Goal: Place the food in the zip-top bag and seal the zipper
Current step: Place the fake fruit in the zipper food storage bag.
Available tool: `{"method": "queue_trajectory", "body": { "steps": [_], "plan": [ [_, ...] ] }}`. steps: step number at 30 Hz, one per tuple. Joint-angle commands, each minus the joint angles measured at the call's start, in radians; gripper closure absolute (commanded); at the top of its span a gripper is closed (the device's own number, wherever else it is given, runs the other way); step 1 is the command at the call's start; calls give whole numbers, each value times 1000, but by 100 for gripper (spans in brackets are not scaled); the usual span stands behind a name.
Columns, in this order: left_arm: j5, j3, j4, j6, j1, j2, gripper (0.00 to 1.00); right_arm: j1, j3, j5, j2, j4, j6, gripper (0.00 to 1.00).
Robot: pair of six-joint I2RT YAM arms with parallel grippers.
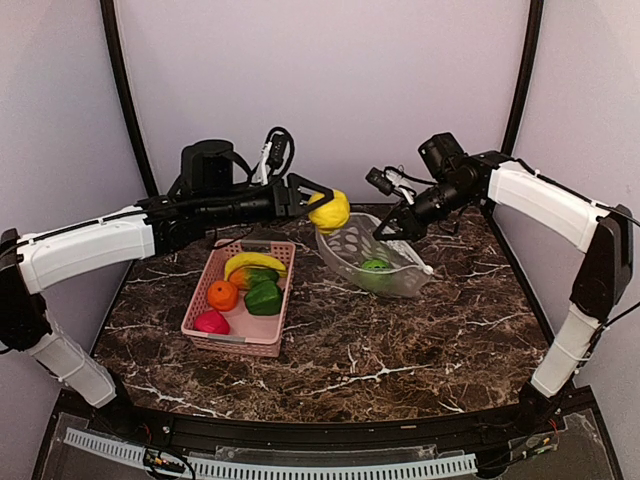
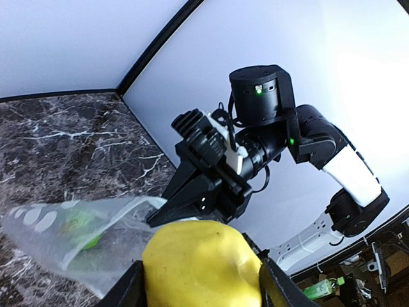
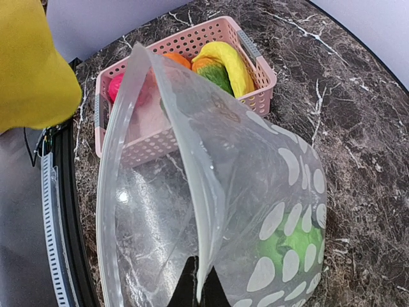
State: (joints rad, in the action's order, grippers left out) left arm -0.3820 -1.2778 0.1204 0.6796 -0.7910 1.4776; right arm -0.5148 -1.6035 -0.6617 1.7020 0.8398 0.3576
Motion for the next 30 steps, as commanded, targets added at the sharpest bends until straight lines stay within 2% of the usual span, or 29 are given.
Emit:
{"method": "queue_trajectory", "body": {
  "steps": [1, 9, 24, 30],
  "plan": [
    [-79, -82, 199, 93, -18, 84, 56, -11, -26, -40, 11, 21, -21, 100],
    [-75, -183, 191, 90, -56, 217, 59, -12, -31, -50, 6, 20, -25, 100],
    [25, -67, 111, -2, -59, 221, 62, -11, -37, -52, -3, 21, -32, 100],
    [56, -64, 98, -36, -57, 235, 62, -11, -44, -66, -3, 23, -40, 100]
  ]
}}
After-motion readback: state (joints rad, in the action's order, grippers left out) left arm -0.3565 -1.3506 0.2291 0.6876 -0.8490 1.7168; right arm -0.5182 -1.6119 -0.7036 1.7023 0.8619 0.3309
